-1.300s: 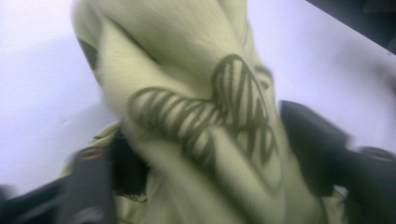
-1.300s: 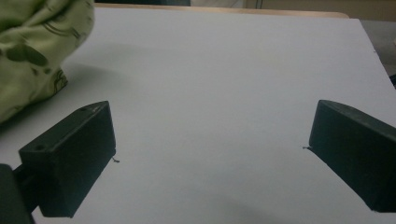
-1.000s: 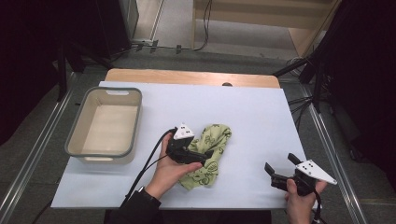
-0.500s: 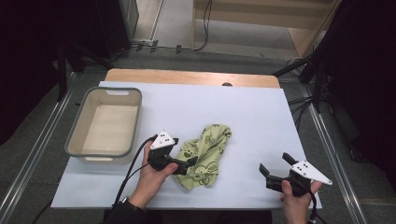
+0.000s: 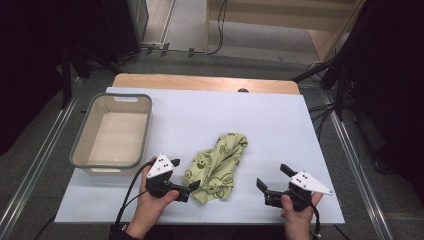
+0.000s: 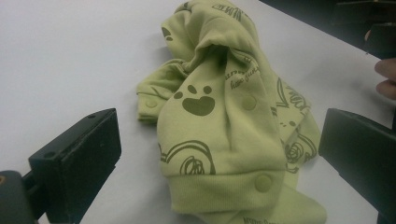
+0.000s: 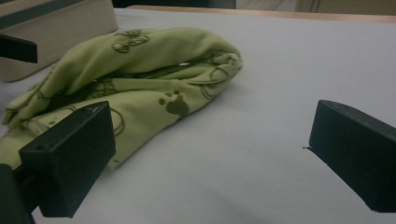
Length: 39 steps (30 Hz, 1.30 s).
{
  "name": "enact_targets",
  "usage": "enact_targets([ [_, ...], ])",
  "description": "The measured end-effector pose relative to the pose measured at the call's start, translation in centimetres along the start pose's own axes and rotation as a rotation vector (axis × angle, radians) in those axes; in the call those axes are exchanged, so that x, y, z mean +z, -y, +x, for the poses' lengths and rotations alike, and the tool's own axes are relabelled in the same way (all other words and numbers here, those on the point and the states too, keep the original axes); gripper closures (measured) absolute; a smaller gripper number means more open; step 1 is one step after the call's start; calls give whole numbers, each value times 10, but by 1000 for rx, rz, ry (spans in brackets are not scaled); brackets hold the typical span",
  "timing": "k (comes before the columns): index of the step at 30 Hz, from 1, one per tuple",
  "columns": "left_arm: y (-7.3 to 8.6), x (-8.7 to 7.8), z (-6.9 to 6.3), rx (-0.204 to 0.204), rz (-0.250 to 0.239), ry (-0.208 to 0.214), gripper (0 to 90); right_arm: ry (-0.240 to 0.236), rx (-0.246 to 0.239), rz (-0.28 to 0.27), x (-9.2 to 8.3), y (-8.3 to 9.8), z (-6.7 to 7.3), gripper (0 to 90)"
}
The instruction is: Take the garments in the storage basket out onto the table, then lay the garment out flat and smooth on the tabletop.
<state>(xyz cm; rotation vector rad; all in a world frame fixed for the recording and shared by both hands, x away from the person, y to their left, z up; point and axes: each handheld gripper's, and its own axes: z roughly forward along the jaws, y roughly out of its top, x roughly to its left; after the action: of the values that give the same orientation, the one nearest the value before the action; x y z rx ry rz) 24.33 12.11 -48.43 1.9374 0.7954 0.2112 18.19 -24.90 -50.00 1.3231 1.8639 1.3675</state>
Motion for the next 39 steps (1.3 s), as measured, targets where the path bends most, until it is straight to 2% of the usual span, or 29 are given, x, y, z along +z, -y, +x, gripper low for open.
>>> enact_targets([
  [3,3,4,-1,7,22,-3,0,-18,-5,4,11,-2,15,0],
  [6,4,7,-2,-2,21,4,0,-53,14,8,23,-3,29,0],
  [9,4,6,-3,13,25,-6,8,-85,-5,49,38,-2,44,0],
  [11,5,4,-4,19,13,-22,49,-118,9,78,45,-1,50,0],
  [14,5,3,-4,7,-9,-21,137,-151,27,92,55,0,57,0],
  [19,5,4,-9,23,0,10,229,-154,-2,141,66,-3,67,2],
  [21,6,5,-10,27,3,19,266,-147,4,153,66,-3,67,58],
  [23,6,7,-12,39,7,26,298,-144,10,172,68,-2,67,152],
  [25,7,9,-15,52,19,30,348,-160,-6,201,70,-2,69,221],
  [27,8,11,-18,70,30,26,392,-155,-30,230,72,-1,71,318],
  [30,9,15,-20,78,53,8,517,-146,-40,256,73,0,73,520],
  [32,9,15,-20,74,60,23,601,-156,-37,253,72,0,71,641],
  [34,9,15,-21,90,66,7,708,-167,-21,249,71,0,68,713],
  [35,9,14,-21,93,67,0,801,-167,-31,246,70,0,67,738],
  [36,9,13,-20,91,62,-1,853,-164,-40,245,69,0,67,750],
  [39,7,7,-15,74,38,0,892,-166,-59,231,65,0,64,766],
])
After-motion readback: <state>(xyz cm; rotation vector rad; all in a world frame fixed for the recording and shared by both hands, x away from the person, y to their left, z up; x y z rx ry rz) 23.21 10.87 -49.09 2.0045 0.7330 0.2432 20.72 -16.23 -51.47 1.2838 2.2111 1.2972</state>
